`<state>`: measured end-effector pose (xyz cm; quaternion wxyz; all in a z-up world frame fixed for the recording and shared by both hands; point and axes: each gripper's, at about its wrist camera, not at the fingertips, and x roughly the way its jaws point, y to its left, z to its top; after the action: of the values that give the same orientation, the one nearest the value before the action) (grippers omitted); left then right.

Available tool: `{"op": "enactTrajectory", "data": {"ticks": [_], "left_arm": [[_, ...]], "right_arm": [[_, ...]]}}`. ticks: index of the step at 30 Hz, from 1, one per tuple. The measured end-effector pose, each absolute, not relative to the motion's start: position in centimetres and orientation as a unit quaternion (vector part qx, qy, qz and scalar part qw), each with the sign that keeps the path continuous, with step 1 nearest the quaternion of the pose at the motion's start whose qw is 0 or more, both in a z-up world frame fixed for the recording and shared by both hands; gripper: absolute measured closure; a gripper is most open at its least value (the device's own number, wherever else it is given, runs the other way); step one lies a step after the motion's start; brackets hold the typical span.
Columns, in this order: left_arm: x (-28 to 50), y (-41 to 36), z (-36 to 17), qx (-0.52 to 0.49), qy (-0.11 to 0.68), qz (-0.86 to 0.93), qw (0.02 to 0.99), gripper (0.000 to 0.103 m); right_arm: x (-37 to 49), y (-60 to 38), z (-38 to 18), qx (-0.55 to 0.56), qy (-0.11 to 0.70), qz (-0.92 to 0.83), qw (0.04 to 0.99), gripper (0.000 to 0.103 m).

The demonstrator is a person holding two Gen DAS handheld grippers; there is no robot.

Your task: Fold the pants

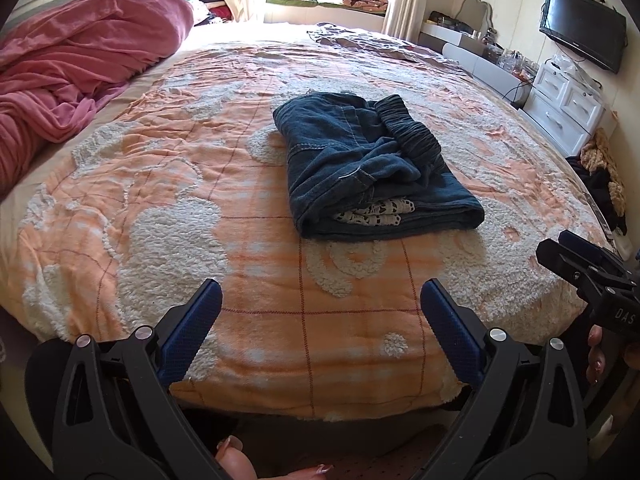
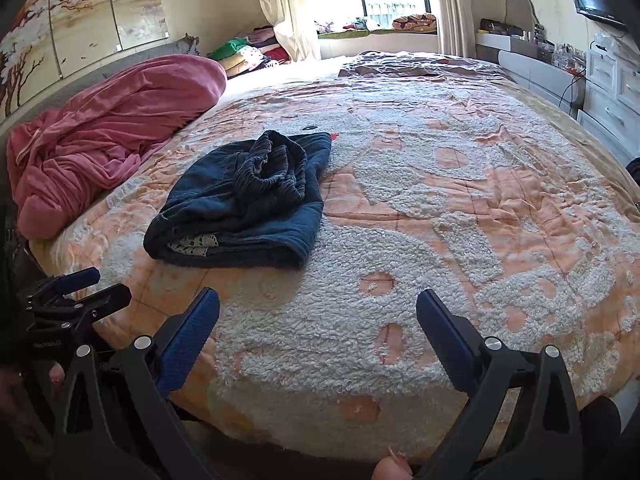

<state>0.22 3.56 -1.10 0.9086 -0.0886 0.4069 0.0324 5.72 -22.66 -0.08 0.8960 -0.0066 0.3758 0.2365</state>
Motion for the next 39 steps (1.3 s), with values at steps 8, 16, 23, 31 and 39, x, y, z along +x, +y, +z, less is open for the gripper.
{"op": "enactTrajectory", "data": {"ticks": [8,16,23,31,39], "left_arm": [[0.12,3.52,-1.08,-0.091,0.405,0.03,0.909,0.01],[0.09,3.53,-1.09,-0.095,0.407,0.025,0.908,0.01],[0.07,3.4,-1.21,-0.095,0.403,0.023,0.91,0.01],[-0.02,3.16,-1.15,-0.097,0.402,0.019,0.91,0.01],[-0.09,3.17,-0.97,-0.099,0.402,0.017,0.91,0.01]], "right_arm": [[5.74,-22.66,-0.14,-0.007,0.377,0.234,0.896,0.005],[5.8,-22.77,-0.06,-0.007,0.376,0.232,0.897,0.005],[5.79,-22.8,-0.05,-0.008,0.378,0.231,0.896,0.005],[5.92,-22.9,-0.18,-0.007,0.381,0.228,0.896,0.005],[5.96,-23.0,-0.28,-0.01,0.383,0.227,0.895,0.005]]}}
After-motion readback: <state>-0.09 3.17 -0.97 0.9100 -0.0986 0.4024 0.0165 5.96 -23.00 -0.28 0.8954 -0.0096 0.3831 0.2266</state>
